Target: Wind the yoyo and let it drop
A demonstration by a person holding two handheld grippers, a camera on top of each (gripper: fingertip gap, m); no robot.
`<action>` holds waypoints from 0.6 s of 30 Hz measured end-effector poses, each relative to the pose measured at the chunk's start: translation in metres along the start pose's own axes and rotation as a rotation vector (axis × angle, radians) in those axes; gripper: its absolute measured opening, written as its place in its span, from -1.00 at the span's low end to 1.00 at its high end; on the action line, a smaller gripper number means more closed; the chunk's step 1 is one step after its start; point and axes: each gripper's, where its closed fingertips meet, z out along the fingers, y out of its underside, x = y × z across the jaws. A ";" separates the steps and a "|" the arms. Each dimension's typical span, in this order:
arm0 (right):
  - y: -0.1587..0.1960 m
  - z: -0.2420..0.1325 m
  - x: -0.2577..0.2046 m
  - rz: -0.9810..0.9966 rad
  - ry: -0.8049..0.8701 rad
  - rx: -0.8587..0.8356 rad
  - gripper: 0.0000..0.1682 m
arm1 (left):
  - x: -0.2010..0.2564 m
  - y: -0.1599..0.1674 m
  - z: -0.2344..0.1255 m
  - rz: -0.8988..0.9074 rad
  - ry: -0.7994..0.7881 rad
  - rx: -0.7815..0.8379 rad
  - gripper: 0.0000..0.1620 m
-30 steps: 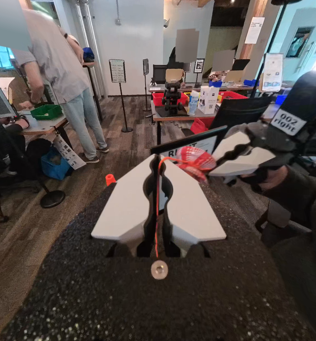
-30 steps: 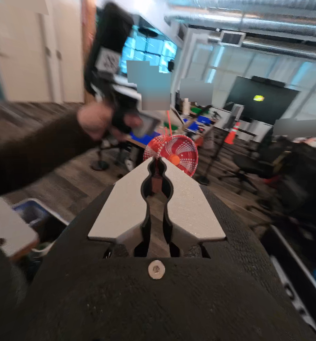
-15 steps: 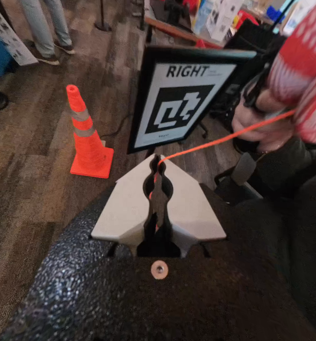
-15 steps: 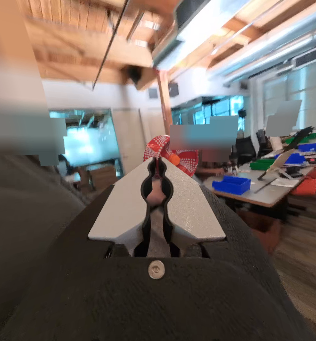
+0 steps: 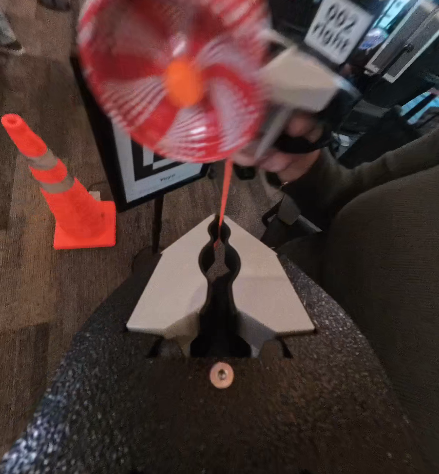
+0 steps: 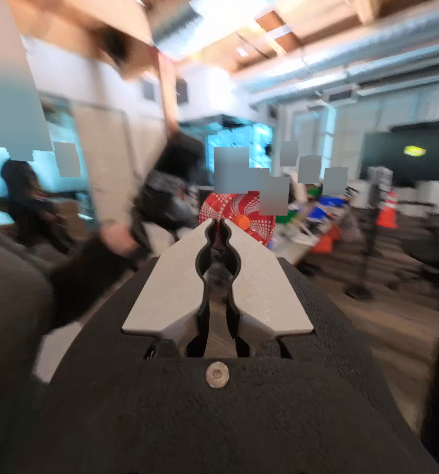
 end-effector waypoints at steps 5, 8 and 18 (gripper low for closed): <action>0.008 -0.010 -0.050 -0.021 -0.346 -0.083 -1.00 | -0.071 -0.016 -0.018 -0.095 -0.210 0.166 -1.00; 0.045 -0.009 -0.032 -0.124 -0.247 -0.287 -1.00 | -0.049 -0.056 -0.055 -0.023 -0.185 0.352 -1.00; 0.001 0.005 -0.017 -0.005 -0.101 0.047 -1.00 | -0.009 0.009 -0.001 -0.069 0.011 -0.009 -1.00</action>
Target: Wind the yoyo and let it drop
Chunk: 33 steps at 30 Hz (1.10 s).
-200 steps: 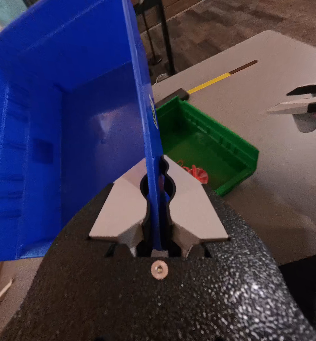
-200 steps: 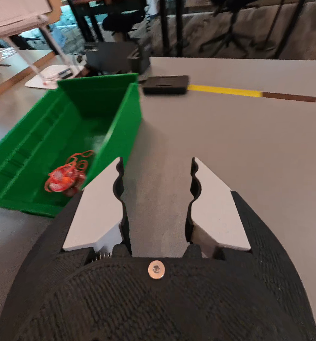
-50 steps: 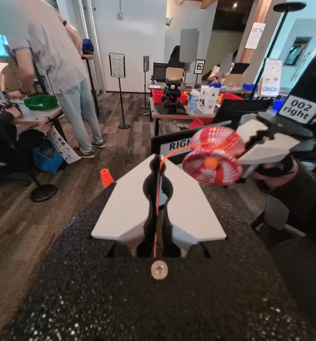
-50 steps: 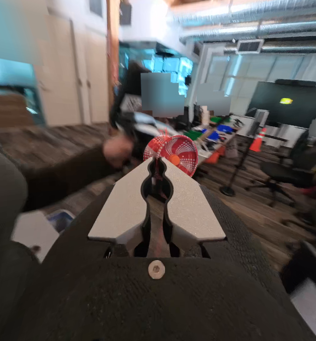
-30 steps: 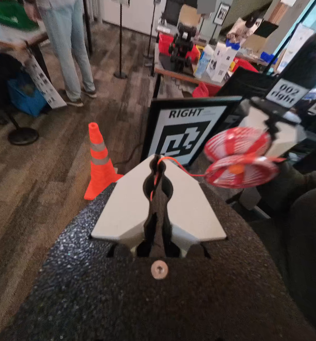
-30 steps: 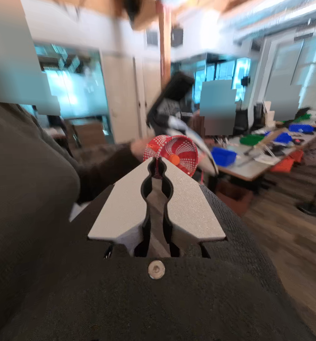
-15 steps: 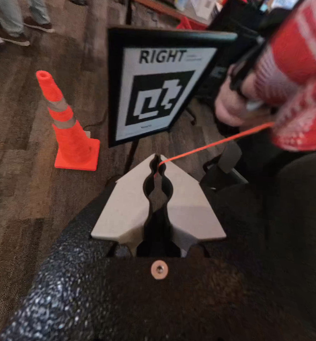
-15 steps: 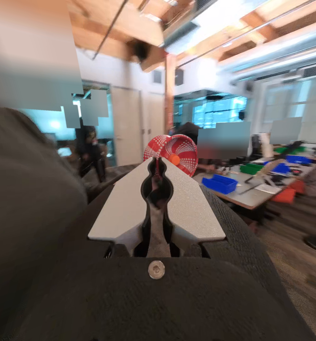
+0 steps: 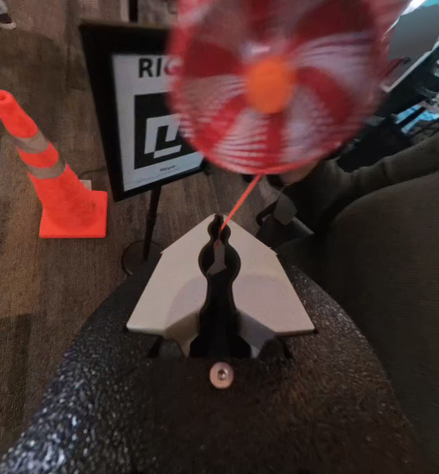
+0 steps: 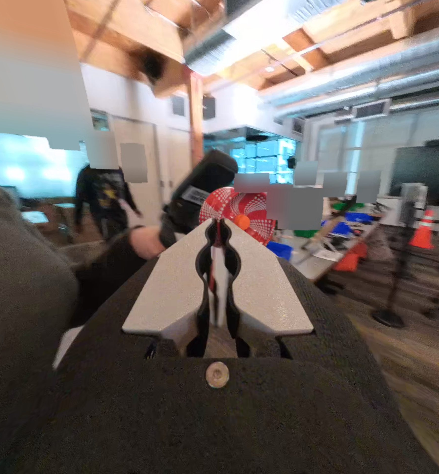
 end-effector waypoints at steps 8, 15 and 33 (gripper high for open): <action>0.060 -0.004 -0.025 -0.020 -0.196 -0.337 -1.00 | -0.059 -0.042 -0.069 -0.030 -0.308 0.340 -1.00; 0.072 0.006 0.028 0.006 0.175 -0.320 -1.00 | 0.032 -0.027 -0.058 0.025 0.034 0.208 -1.00; 0.101 0.012 0.023 0.090 0.138 -0.376 -1.00 | 0.021 -0.006 -0.051 -0.056 0.051 0.174 -1.00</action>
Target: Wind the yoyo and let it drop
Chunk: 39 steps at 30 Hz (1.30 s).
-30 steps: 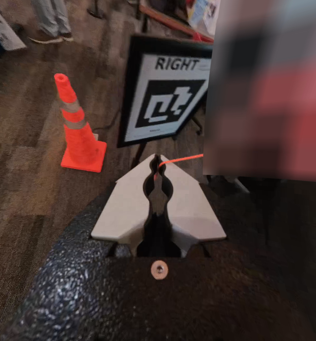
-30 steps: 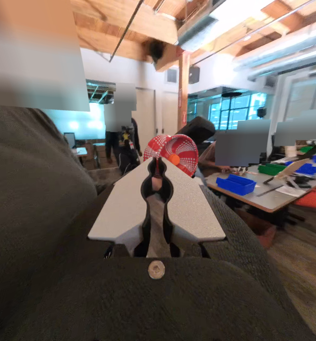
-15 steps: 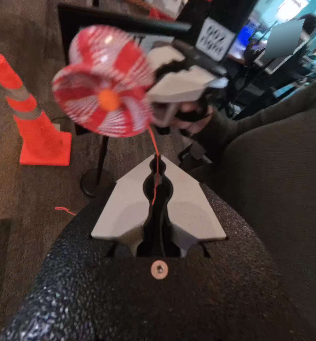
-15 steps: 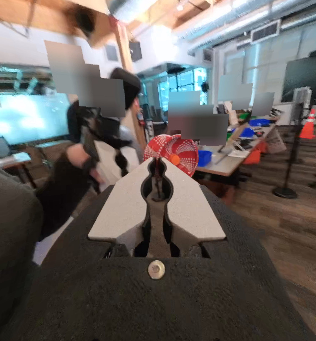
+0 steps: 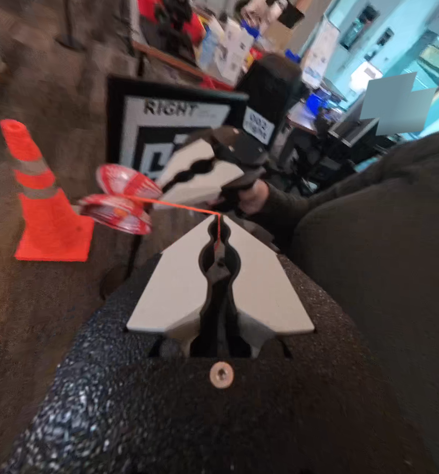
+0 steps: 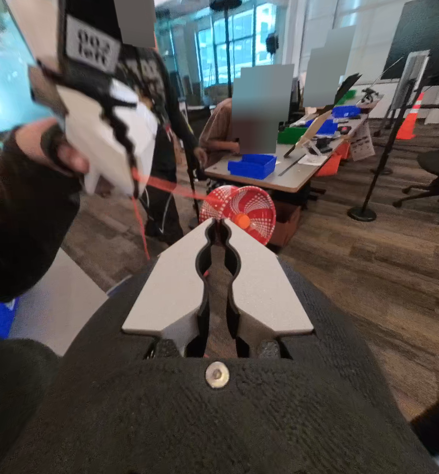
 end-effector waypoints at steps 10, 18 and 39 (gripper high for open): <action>-0.020 -0.037 -0.072 0.013 -0.506 0.078 -0.99 | -0.097 0.031 0.012 -0.166 -0.298 0.042 -1.00; 0.024 -0.018 -0.002 -0.041 -0.047 -0.116 -0.99 | 0.005 -0.012 0.007 0.105 -0.094 0.087 -1.00; 0.006 -0.028 -0.029 -0.139 -0.148 -0.159 -0.99 | 0.013 -0.021 0.002 0.092 -0.231 0.090 -1.00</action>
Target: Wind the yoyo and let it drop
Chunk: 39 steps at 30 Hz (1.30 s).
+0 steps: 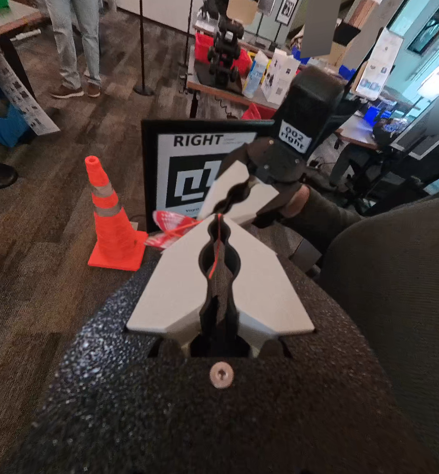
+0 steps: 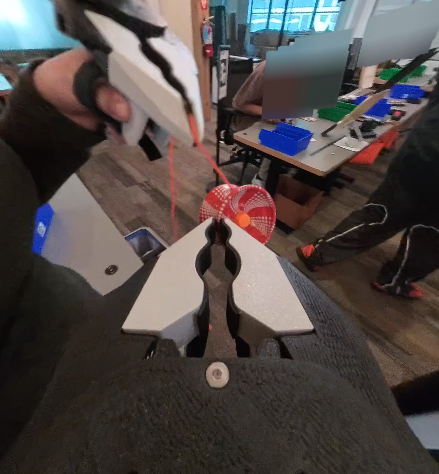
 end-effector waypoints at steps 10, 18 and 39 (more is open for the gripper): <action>-0.089 -0.028 -0.024 0.125 -0.177 0.468 -1.00 | -0.031 0.070 0.026 -0.121 -0.115 -0.192 -1.00; -0.004 0.001 0.006 -0.053 0.062 0.024 -0.99 | -0.019 0.002 -0.008 0.012 -0.124 -0.026 -1.00; -0.049 -0.021 0.008 0.061 0.127 0.303 -1.00 | 0.007 0.055 0.027 -0.089 0.101 -0.276 -1.00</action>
